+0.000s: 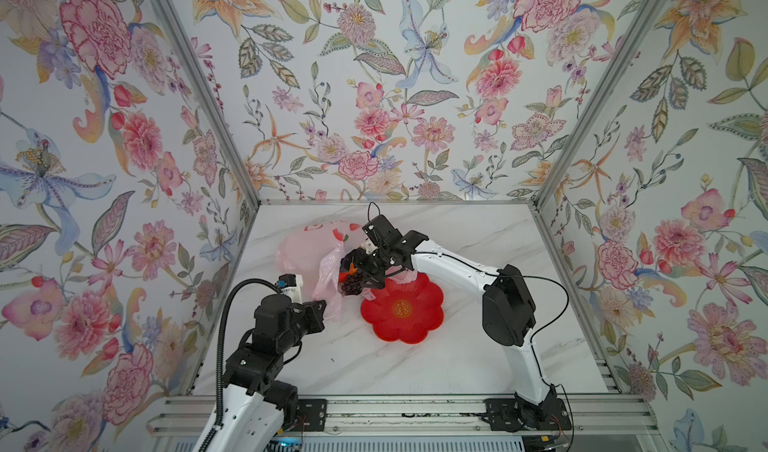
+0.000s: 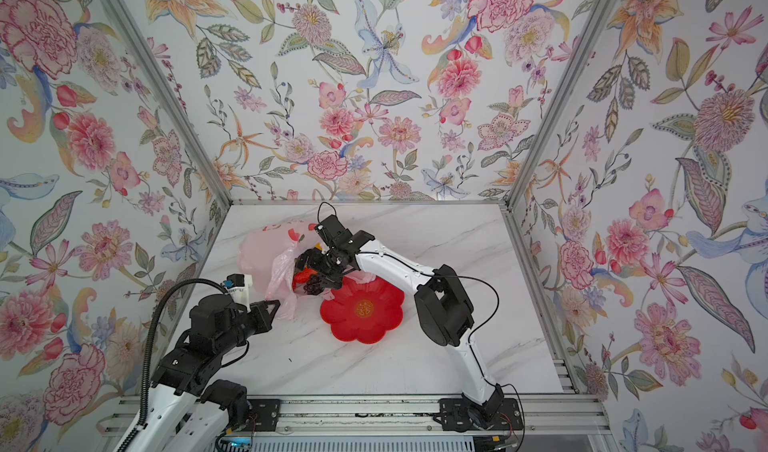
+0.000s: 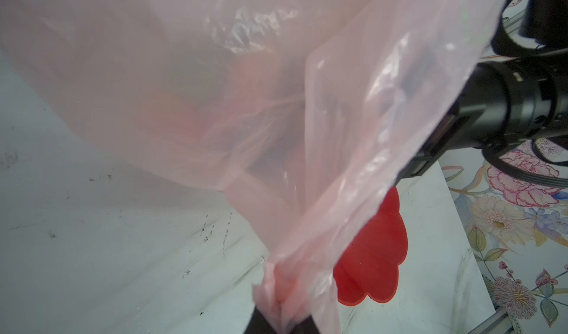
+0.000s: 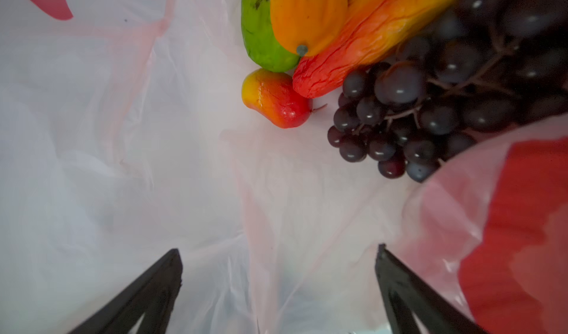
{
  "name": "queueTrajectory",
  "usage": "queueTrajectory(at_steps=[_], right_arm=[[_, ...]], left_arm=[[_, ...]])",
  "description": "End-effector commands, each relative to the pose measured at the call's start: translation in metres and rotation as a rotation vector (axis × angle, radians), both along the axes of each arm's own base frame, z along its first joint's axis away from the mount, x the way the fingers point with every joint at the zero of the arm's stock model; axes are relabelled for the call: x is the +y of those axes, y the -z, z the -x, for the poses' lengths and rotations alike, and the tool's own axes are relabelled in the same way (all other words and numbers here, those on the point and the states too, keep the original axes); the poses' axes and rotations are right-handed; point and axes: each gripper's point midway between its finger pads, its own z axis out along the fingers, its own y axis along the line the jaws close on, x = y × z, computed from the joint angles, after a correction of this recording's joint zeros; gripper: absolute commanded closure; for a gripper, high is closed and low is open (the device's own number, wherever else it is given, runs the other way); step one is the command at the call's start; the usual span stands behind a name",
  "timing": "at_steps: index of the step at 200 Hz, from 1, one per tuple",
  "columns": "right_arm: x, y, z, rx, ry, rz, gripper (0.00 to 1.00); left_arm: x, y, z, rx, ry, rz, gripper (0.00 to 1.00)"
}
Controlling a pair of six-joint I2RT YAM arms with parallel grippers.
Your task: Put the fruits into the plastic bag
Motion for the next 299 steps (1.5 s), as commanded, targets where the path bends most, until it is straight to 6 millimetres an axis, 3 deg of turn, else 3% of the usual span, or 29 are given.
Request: queueTrajectory(at_steps=[1,81,108,134,166,229,299], right_arm=[[-0.036,-0.004,0.021,-0.008,-0.084,0.138,0.01],[-0.087,-0.019,0.037,-0.063,-0.109,0.273,0.01],[-0.106,-0.035,0.033,-0.166,-0.101,0.341,0.01],[-0.136,-0.05,0.026,-0.279,-0.05,0.442,0.01],[-0.167,-0.056,0.019,-0.334,0.018,0.505,0.01],[-0.193,-0.045,0.002,-0.366,0.097,0.518,0.01],[-0.187,-0.007,-0.021,-0.269,0.234,0.268,0.01]], left_arm=[[0.001,-0.001,-0.001,-0.019,0.006,-0.011,1.0],[0.001,0.001,0.0,-0.013,0.007,-0.012,1.0],[0.001,0.001,0.0,-0.011,0.006,-0.011,1.0],[0.001,0.002,-0.001,-0.007,0.007,-0.013,1.0],[0.0,0.003,-0.001,-0.003,0.009,-0.013,1.0],[0.0,0.004,-0.001,0.002,0.007,-0.015,1.0],[0.0,0.005,-0.001,0.005,0.01,-0.015,1.0]])
